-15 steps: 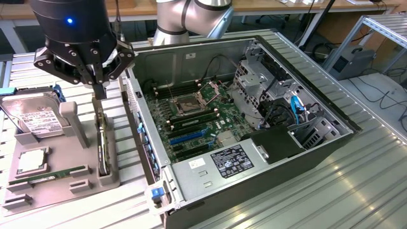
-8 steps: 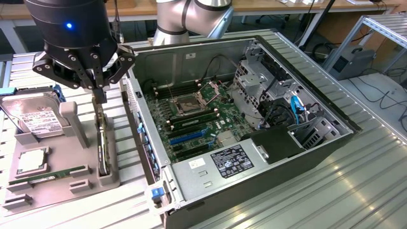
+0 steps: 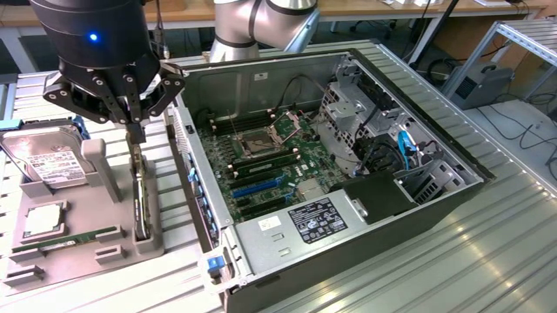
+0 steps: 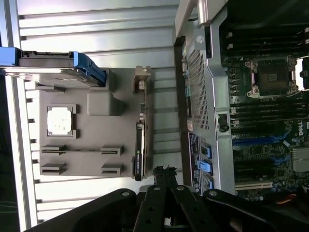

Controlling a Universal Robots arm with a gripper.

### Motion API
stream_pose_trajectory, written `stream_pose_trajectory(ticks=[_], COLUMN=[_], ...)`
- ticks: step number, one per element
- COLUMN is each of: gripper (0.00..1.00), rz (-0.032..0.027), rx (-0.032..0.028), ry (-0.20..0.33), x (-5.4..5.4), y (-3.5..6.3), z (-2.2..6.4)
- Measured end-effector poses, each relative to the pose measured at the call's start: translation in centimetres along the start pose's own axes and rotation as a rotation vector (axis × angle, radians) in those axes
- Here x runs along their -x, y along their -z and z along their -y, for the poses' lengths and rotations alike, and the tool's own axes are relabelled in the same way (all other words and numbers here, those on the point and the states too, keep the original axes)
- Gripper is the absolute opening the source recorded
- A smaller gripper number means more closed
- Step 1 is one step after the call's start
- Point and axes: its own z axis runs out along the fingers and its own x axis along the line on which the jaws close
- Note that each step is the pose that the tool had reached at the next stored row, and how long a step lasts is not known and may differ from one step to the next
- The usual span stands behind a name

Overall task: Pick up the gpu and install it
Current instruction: 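Reach for the gpu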

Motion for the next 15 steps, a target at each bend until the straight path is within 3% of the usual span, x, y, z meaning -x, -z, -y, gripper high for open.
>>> stream_pose_trajectory(ticks=[15], gripper=[0.11], rz=[0.0000], rx=[-0.0002], ry=[0.000], x=[-0.24], y=[0.02], z=[0.41])
